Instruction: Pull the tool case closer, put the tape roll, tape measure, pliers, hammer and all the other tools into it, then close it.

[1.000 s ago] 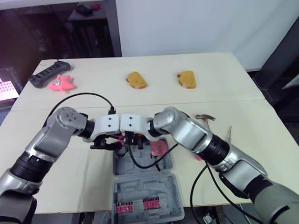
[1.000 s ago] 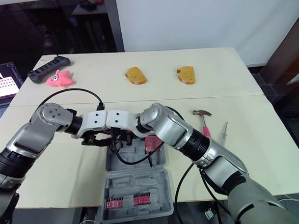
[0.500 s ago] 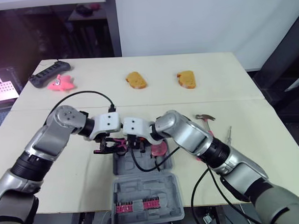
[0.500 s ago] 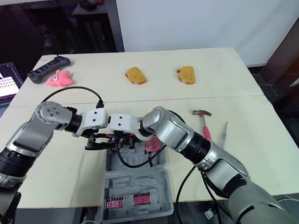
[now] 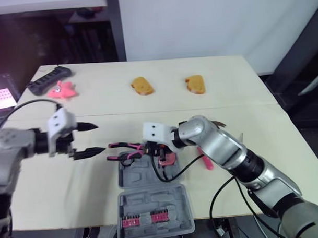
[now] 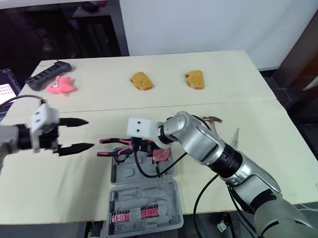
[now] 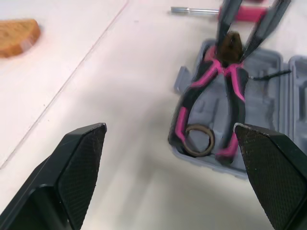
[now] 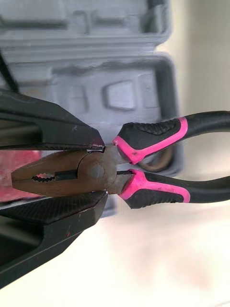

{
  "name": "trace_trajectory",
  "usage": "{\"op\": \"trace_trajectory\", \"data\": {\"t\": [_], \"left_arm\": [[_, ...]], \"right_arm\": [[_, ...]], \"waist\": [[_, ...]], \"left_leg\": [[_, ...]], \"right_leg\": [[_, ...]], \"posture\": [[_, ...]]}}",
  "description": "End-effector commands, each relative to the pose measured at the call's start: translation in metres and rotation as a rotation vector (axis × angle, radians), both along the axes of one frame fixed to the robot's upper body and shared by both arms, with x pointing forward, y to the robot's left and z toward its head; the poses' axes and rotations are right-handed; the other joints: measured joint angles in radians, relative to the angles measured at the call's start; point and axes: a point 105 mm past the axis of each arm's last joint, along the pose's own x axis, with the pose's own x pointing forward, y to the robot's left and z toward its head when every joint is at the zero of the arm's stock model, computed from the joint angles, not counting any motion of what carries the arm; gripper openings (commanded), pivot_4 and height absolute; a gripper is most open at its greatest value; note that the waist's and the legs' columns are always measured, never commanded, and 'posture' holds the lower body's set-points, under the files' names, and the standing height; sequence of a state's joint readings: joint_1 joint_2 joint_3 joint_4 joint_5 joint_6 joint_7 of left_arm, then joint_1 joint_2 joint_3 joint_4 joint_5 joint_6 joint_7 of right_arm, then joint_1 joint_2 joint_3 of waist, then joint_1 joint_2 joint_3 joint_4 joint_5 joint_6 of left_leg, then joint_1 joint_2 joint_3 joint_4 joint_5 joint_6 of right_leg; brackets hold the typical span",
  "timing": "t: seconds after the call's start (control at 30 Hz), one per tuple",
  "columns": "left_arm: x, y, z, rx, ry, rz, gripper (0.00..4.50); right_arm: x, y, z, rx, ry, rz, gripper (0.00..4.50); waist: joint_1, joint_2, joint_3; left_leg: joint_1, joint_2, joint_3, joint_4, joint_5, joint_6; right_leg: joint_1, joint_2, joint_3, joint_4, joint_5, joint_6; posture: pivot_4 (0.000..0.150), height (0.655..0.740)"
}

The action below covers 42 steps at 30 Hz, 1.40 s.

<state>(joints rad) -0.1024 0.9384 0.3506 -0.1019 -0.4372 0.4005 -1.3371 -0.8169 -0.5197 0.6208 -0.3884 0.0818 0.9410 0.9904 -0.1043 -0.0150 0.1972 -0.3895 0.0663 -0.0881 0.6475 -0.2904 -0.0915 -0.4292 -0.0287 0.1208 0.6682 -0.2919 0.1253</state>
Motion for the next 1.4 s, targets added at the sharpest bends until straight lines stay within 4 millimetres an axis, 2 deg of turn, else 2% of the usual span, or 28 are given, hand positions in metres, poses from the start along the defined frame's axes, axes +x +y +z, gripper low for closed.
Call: {"op": "trace_trajectory", "data": {"t": [0.03, 0.13, 0.27, 0.47, 0.57, 0.93, 1.4], "left_arm": [[-0.024, 0.013, 0.009, -0.079, 0.019, 0.025, 4.47], [-0.044, 0.011, -0.006, -0.073, 0.065, -0.022, 4.47], [-0.053, 0.012, -0.02, -0.032, 0.09, -0.063, 4.47], [-0.049, 0.007, -0.017, -0.031, 0.055, -0.092, 4.47], [-0.048, 0.007, -0.023, 0.002, 0.048, -0.1, 4.47], [-0.037, 0.006, -0.021, -0.007, 0.03, -0.075, 4.47], [-0.032, 0.002, -0.024, -0.019, 0.035, -0.09, 4.47]], "right_arm": [[-0.012, -0.014, 0.021, 0.016, -0.071, 0.03, 0.78], [-0.019, -0.024, 0.019, -0.015, -0.065, 0.038, 0.78], [-0.022, -0.027, 0.014, -0.029, -0.05, 0.042, 0.78], [-0.015, -0.023, 0.001, -0.081, -0.043, -0.004, 0.78], [-0.019, -0.016, -0.006, -0.106, -0.011, -0.006, 0.78], [-0.025, -0.007, -0.009, -0.203, 0.063, -0.058, 0.78], [-0.019, 0.005, -0.019, -0.282, 0.09, -0.115, 0.78]], "waist": [[0.005, -0.001, 0.0], [0.015, -0.001, 0.0], [0.032, -0.001, 0.0], [0.035, -0.001, 0.0], [0.031, -0.001, 0.0], [0.034, -0.001, 0.0], [0.032, -0.001, 0.0]], "left_leg": [[-0.001, 0.0, -0.001, 0.0, -0.001, 0.002], [-0.001, 0.001, -0.003, 0.0, 0.0, 0.0], [0.0, 0.001, -0.003, 0.001, 0.001, -0.001], [0.0, 0.001, -0.002, 0.001, 0.001, -0.002], [0.0, 0.001, -0.002, 0.001, 0.001, -0.002], [0.0, 0.001, -0.003, 0.0, 0.001, -0.002], [0.0, 0.001, -0.003, 0.0, 0.001, -0.002]], "right_leg": [[0.0, 0.0, -0.002, -0.001, 0.0, 0.0], [0.0, 0.0, -0.005, -0.001, 0.0, -0.001], [0.001, 0.0, -0.005, -0.001, 0.001, -0.002], [0.001, 0.0, -0.005, -0.001, 0.001, -0.002], [0.001, 0.0, -0.005, -0.001, 0.001, -0.002], [0.001, 0.001, -0.005, -0.001, 0.001, -0.003], [0.0, 0.0, -0.005, -0.001, 0.001, -0.003]], "posture": [[0.15, 0.74], [0.15, 0.74], [0.15, 0.74], [0.15, 0.74], [0.15, 0.74], [0.15, 0.74], [0.15, 0.74]]}}
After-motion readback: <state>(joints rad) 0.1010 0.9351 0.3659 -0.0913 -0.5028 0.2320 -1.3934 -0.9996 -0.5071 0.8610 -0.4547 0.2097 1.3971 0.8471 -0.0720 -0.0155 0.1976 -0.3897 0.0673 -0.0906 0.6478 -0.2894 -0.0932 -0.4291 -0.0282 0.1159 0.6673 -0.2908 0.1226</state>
